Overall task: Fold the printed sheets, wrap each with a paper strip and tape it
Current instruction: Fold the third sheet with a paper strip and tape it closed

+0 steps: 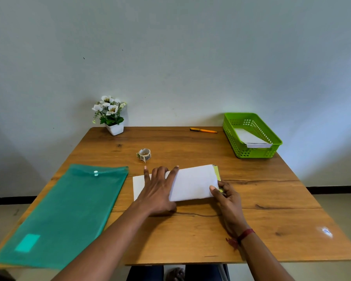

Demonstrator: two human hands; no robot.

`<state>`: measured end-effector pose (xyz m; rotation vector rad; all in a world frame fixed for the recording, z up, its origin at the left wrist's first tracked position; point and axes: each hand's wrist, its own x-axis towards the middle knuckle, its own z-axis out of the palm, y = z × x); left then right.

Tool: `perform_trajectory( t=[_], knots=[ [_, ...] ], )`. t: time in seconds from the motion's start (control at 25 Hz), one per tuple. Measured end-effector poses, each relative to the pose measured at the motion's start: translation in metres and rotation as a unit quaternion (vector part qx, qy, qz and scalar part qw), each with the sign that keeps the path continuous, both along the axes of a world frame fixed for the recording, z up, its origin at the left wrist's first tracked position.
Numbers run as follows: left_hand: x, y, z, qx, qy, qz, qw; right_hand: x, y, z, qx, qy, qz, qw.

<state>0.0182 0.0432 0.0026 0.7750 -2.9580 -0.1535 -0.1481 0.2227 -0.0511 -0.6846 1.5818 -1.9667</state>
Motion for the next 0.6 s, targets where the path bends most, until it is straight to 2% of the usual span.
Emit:
perform_trajectory(
  t=[0.08, 0.24, 0.4, 0.6],
  knots=[
    [0.0, 0.002, 0.0, 0.02, 0.007, 0.022, 1.0, 0.0, -0.002, -0.001, 0.014, -0.027, -0.017, 0.999],
    [-0.011, 0.013, 0.0, 0.075, 0.02, 0.079, 0.994, 0.0, -0.011, 0.005, -0.015, -0.081, -0.041, 0.996],
    [-0.024, 0.024, -0.004, 0.095, 0.043, 0.112, 0.988, 0.0, -0.028, 0.013, -0.019, -0.166, -0.026, 0.986],
    [-0.027, 0.021, -0.01, 0.145, 0.018, 0.173, 0.974, 0.006, -0.063, 0.016, 0.011, -0.138, 0.002, 0.99]
  ],
)
